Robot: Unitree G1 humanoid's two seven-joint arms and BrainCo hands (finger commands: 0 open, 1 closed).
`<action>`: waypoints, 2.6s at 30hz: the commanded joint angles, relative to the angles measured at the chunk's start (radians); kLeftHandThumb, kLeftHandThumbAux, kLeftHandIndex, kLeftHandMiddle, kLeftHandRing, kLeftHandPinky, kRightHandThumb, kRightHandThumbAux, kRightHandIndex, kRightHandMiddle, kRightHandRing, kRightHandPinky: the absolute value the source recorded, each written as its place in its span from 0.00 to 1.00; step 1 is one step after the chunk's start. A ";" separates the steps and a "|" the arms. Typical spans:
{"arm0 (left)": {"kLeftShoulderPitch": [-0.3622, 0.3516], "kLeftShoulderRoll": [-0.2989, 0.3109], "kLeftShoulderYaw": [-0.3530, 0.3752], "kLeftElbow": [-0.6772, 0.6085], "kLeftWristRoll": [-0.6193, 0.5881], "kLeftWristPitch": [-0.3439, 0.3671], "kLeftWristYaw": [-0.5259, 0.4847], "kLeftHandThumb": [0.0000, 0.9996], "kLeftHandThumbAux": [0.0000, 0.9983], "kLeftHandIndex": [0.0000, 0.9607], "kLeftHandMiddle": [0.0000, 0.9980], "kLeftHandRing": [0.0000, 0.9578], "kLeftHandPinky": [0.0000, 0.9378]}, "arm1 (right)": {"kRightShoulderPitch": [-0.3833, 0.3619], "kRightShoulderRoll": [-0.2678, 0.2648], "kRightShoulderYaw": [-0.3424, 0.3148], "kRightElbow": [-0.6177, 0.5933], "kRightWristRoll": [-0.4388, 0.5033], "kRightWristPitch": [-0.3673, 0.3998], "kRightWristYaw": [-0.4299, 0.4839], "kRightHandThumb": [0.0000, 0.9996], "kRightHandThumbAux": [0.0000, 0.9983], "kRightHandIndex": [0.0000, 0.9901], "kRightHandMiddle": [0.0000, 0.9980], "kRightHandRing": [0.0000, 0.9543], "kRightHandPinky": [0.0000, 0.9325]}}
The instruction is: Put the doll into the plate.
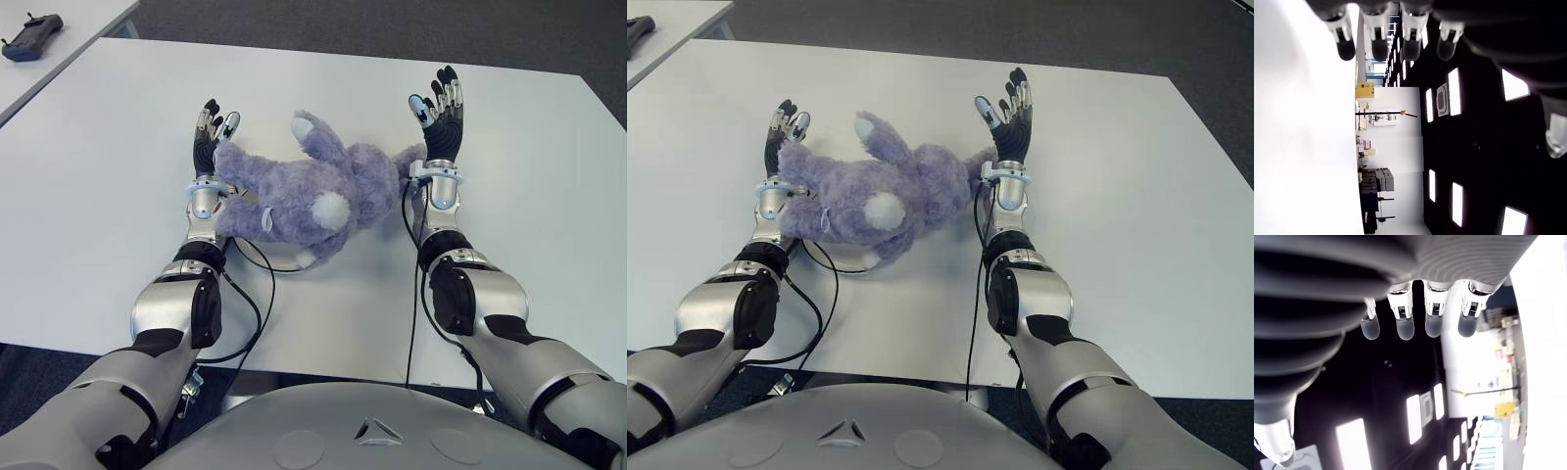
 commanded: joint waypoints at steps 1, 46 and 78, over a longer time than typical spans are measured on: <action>0.285 -0.049 -0.011 0.146 0.017 0.018 0.015 0.00 0.43 0.00 0.01 0.00 0.00 | -0.020 -0.038 -0.013 0.044 0.004 0.074 -0.028 0.00 0.61 0.04 0.05 0.01 0.00; 0.282 -0.036 -0.001 0.147 0.006 0.030 -0.009 0.00 0.43 0.00 0.01 0.00 0.00 | -0.041 -0.166 -0.136 0.103 0.049 0.352 -0.048 0.00 0.57 0.06 0.06 0.02 0.00; 0.287 -0.021 0.009 0.142 -0.012 0.017 -0.036 0.00 0.44 0.00 0.01 0.00 0.00 | 0.015 -0.025 -0.239 0.106 0.124 0.379 -0.032 0.00 0.59 0.05 0.06 0.03 0.02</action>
